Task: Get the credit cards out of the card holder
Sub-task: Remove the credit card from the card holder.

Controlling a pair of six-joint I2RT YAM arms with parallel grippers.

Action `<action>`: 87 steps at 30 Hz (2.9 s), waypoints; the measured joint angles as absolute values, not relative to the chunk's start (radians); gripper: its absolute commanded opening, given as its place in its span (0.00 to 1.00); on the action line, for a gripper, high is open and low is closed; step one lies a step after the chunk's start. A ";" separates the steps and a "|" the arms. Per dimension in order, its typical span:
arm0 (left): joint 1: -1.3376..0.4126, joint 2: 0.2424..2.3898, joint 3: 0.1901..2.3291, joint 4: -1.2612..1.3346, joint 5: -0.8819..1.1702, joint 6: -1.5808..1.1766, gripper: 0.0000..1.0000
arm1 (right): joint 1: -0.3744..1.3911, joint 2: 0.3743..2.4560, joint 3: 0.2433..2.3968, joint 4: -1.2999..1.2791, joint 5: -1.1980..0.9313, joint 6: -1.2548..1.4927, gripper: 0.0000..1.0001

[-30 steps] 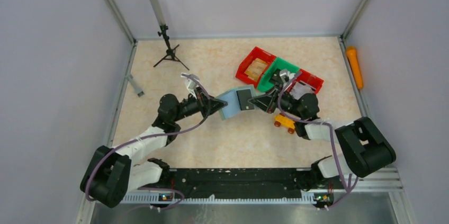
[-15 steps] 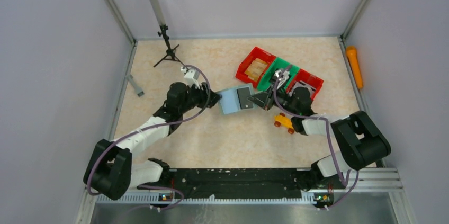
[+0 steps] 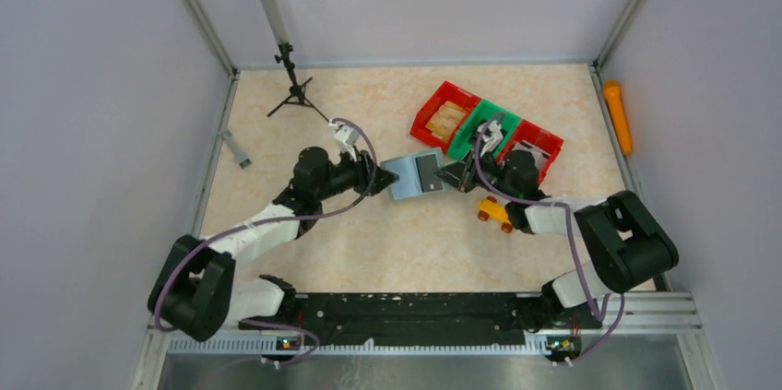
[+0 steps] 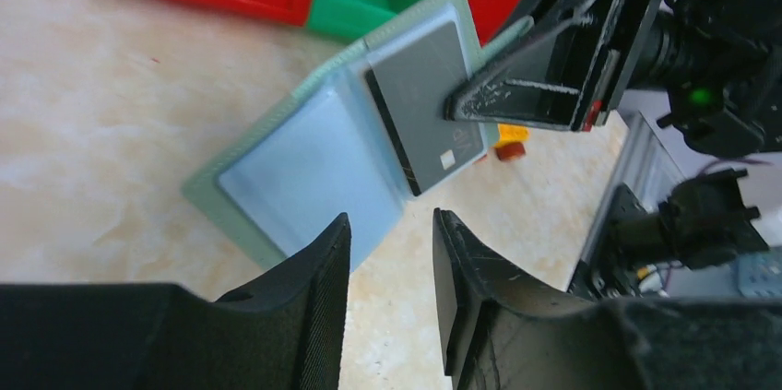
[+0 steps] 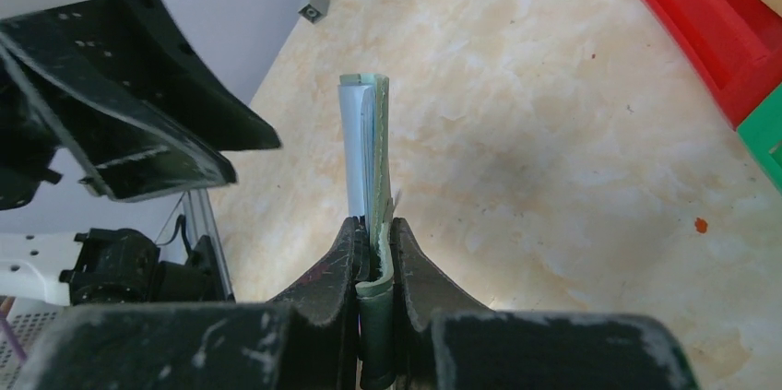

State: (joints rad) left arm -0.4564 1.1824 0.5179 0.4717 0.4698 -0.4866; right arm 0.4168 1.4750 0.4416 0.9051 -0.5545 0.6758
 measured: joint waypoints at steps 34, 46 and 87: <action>-0.450 1.550 0.627 0.742 0.849 -0.762 0.06 | 0.423 1.587 0.471 1.190 -0.739 0.834 0.01; -0.417 1.563 0.612 0.817 0.872 -0.812 0.00 | 0.434 1.587 0.492 1.176 -0.754 0.828 0.05; -0.389 1.694 0.616 0.888 0.903 -0.911 0.00 | 0.460 1.598 0.555 0.949 -0.717 0.720 0.29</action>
State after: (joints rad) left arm -0.3885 1.6936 0.6155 0.8883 0.9028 -0.9108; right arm 0.4603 1.5982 0.5552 0.9493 -0.7170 0.7204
